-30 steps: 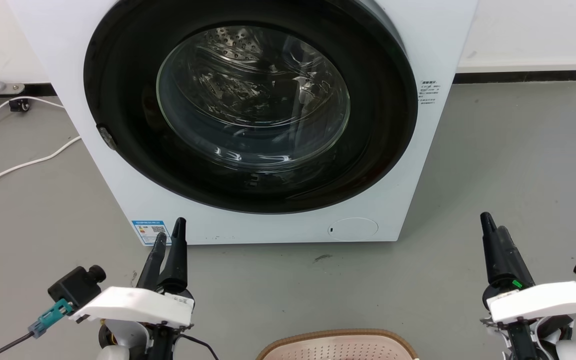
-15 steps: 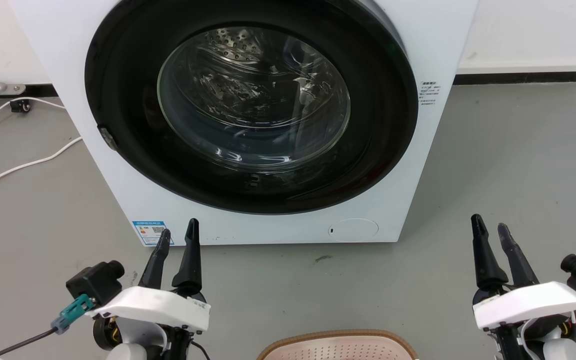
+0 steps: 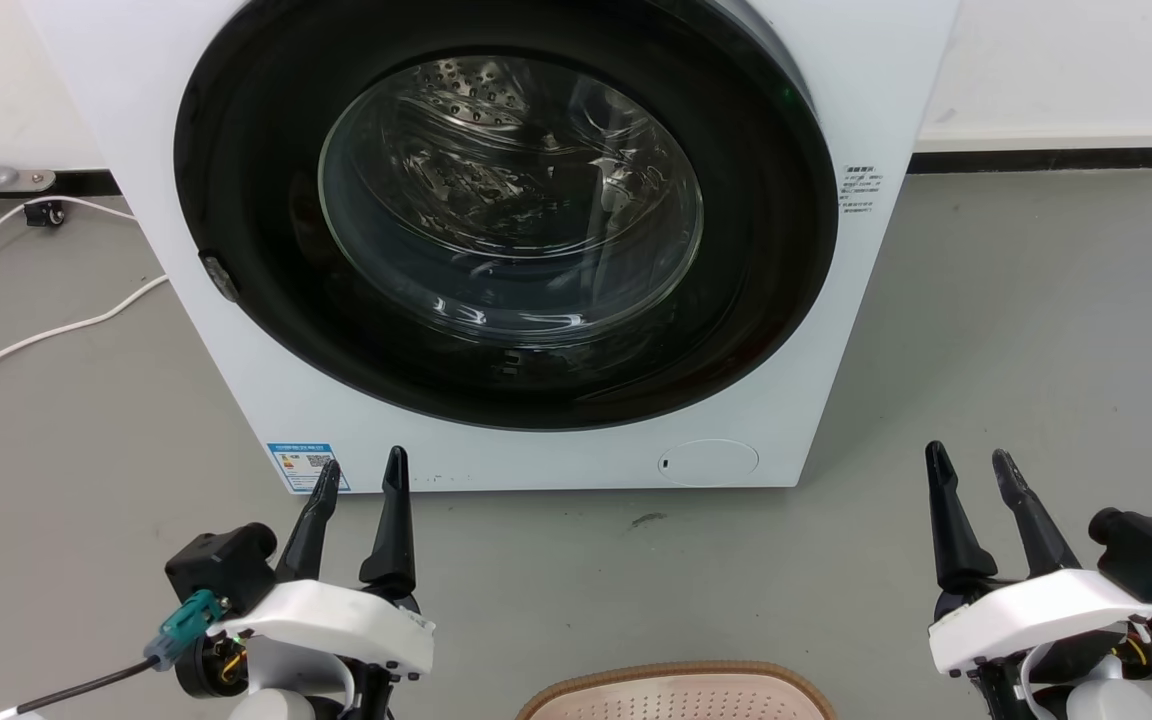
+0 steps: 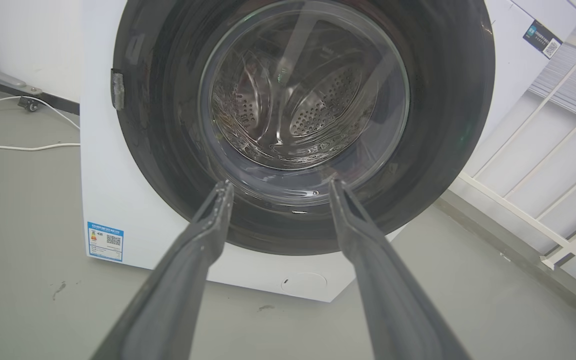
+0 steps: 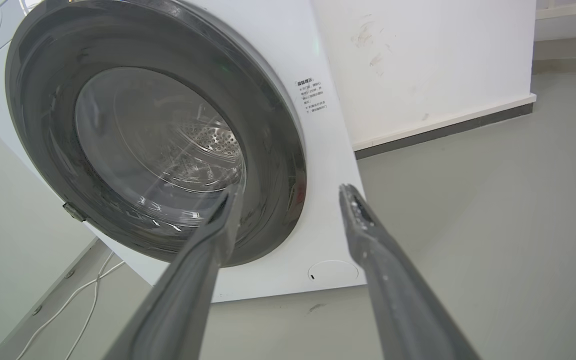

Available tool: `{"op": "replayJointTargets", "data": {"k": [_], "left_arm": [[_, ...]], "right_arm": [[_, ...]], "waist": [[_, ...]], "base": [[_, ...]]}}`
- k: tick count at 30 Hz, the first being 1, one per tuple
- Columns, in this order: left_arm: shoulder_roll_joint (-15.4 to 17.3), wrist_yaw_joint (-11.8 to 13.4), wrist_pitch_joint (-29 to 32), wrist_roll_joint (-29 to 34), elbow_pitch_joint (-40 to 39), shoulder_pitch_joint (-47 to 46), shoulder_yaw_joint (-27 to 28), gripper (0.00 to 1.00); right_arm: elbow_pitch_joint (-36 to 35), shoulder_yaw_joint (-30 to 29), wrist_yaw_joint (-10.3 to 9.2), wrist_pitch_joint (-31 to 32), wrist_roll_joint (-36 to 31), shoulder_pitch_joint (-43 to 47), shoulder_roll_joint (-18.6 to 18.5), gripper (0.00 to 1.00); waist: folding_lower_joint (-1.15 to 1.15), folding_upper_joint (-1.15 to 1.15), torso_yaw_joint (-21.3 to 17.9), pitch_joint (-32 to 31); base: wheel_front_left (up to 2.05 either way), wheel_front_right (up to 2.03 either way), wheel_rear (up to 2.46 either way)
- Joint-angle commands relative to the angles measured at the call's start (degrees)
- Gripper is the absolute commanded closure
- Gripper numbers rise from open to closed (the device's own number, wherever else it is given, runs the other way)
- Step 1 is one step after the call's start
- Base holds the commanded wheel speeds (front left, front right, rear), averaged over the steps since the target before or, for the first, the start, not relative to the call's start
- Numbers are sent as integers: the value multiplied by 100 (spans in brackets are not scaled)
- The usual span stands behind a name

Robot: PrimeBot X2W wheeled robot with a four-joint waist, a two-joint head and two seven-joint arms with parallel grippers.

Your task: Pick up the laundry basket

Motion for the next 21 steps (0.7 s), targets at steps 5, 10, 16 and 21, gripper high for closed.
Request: {"op": "replayJointTargets", "data": {"k": [5,10,16,21], "left_arm": [[59,86,-125,406,-20,-114,-71,0],[74,149,-193,691,0,-119,-121,0],[81,234,-268,1021,8,-144,-176,0],[89,279,-320,1228,1,-157,-209,0]], "right_arm": [[2,-51,0,-21,-490,-6,19,0],[34,-77,0,-32,-836,-6,29,0],[58,-76,0,-21,-1192,-7,35,0],[71,-59,0,-16,-1386,-9,38,0]], "waist": [[0,0,3,3],[0,0,-2,10],[0,0,-9,23],[0,0,-11,30]], "base": [[0,0,0],[0,0,0],[0,0,0],[0,0,0]]}}
